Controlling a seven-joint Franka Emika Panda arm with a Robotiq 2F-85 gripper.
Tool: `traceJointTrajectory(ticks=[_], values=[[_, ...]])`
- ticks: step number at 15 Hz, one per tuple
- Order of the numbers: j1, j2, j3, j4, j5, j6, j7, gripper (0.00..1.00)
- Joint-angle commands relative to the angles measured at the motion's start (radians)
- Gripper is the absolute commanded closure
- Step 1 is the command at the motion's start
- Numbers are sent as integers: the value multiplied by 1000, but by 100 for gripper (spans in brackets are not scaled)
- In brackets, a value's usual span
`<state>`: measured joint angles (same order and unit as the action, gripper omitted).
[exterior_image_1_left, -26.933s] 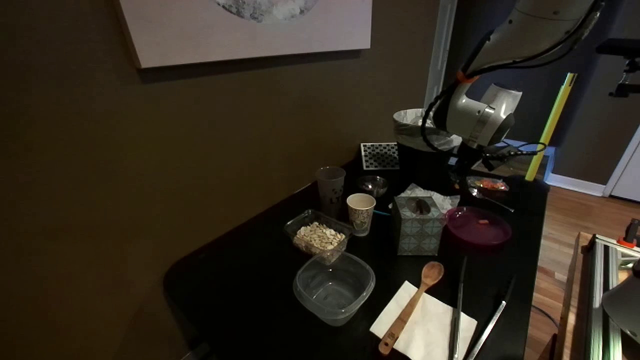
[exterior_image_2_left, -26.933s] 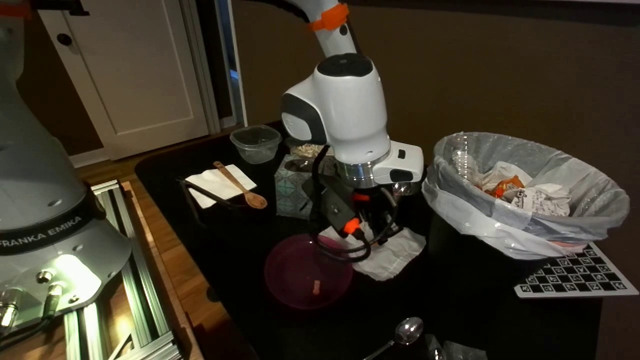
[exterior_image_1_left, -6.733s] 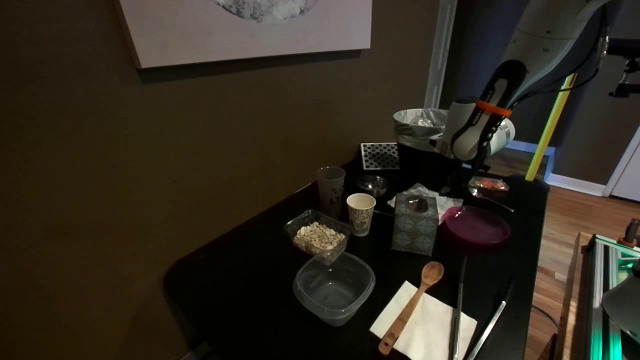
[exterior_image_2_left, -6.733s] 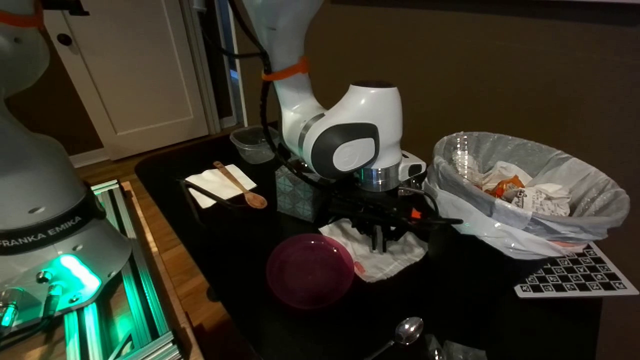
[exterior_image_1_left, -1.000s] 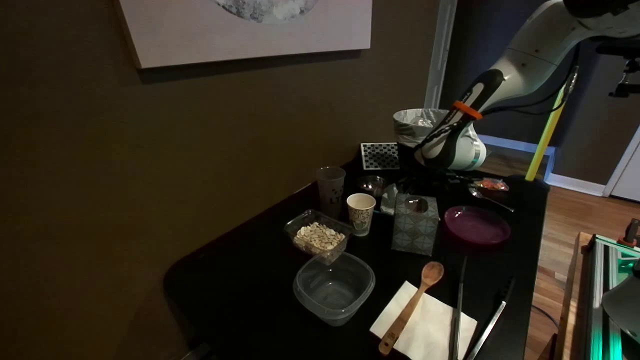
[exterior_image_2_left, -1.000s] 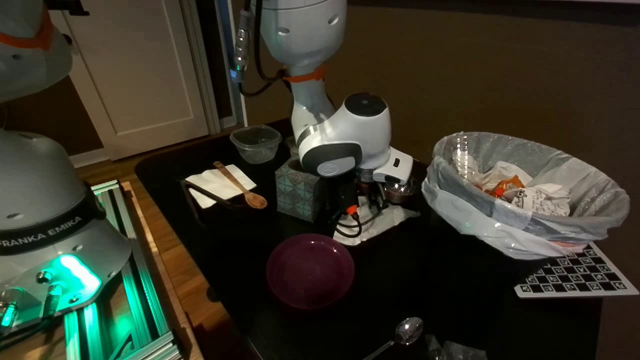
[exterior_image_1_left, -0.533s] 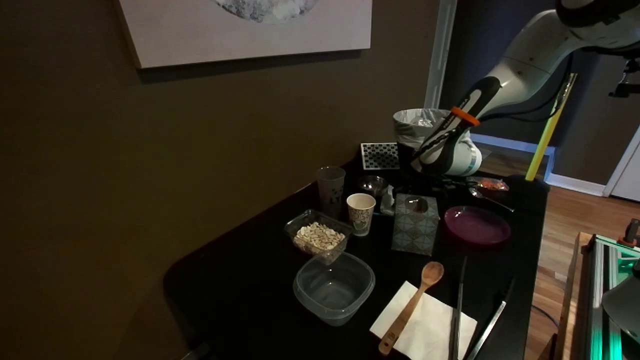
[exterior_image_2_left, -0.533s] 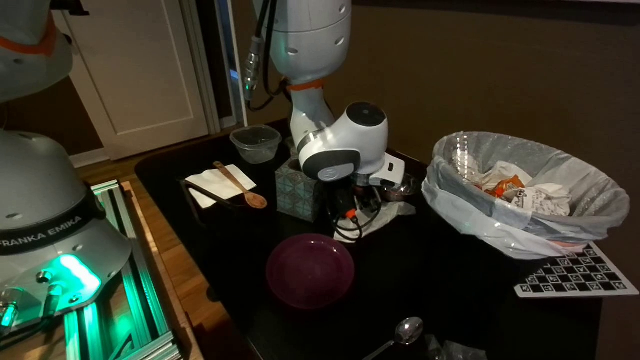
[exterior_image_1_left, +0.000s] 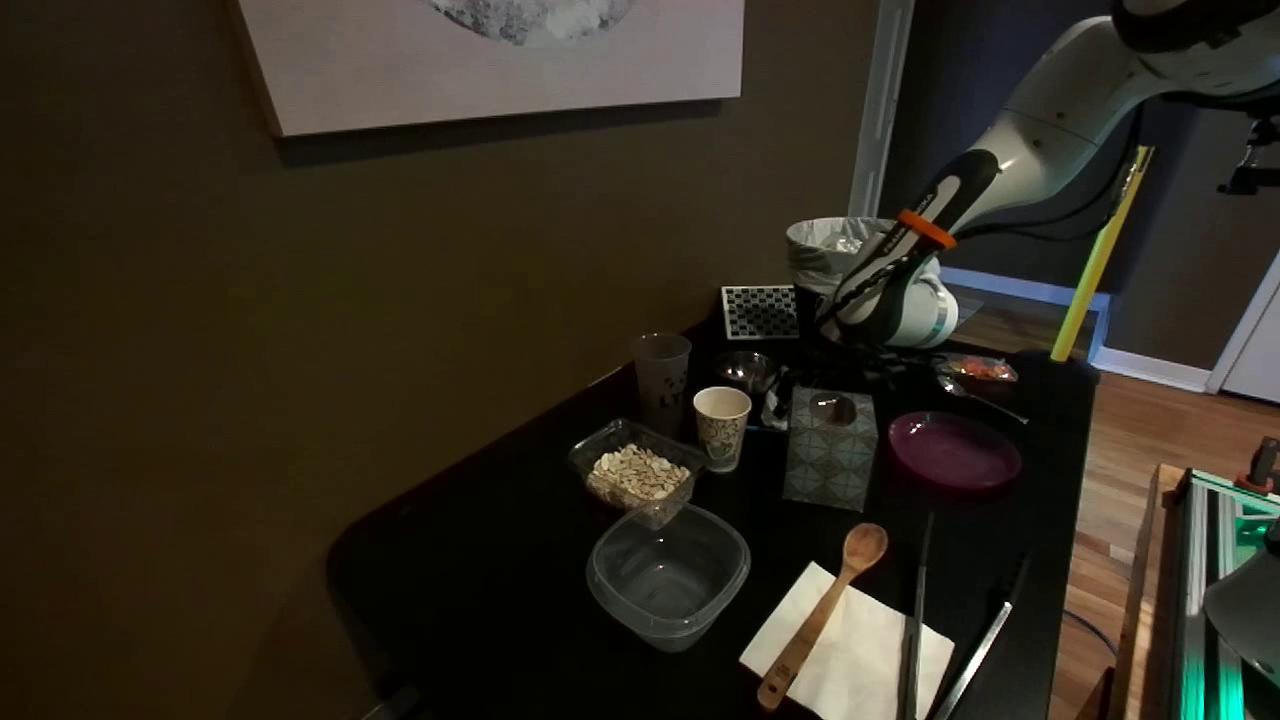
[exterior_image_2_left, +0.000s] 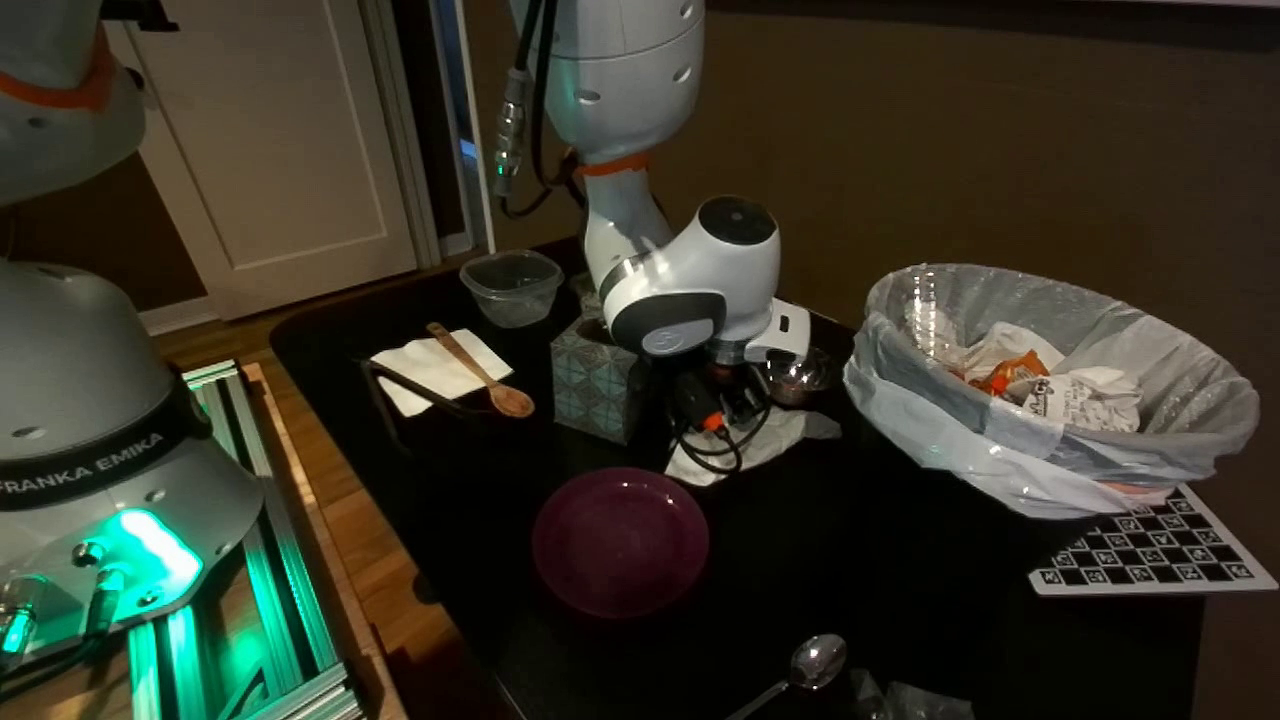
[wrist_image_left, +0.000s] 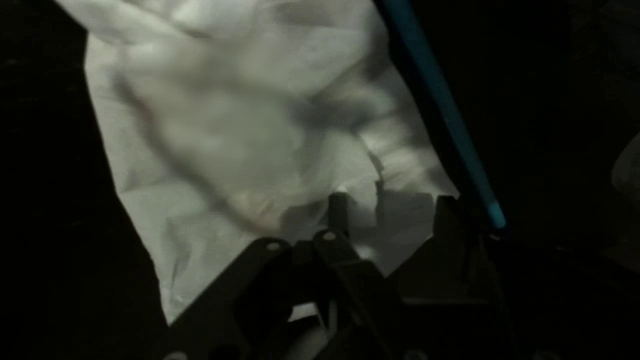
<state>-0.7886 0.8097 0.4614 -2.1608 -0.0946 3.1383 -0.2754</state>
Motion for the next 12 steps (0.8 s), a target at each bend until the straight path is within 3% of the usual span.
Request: traceJointTrajectory(ticks=[1,3,4,12], values=[[11,-29,-8,-16,-17,-8,-20,19],[12,-43,-8,-23,-21,-5,-27,3],[17,-51,-13,-24,-21,-9,-28,0],[66,-21,-83,25,-12,-86,-40,0]])
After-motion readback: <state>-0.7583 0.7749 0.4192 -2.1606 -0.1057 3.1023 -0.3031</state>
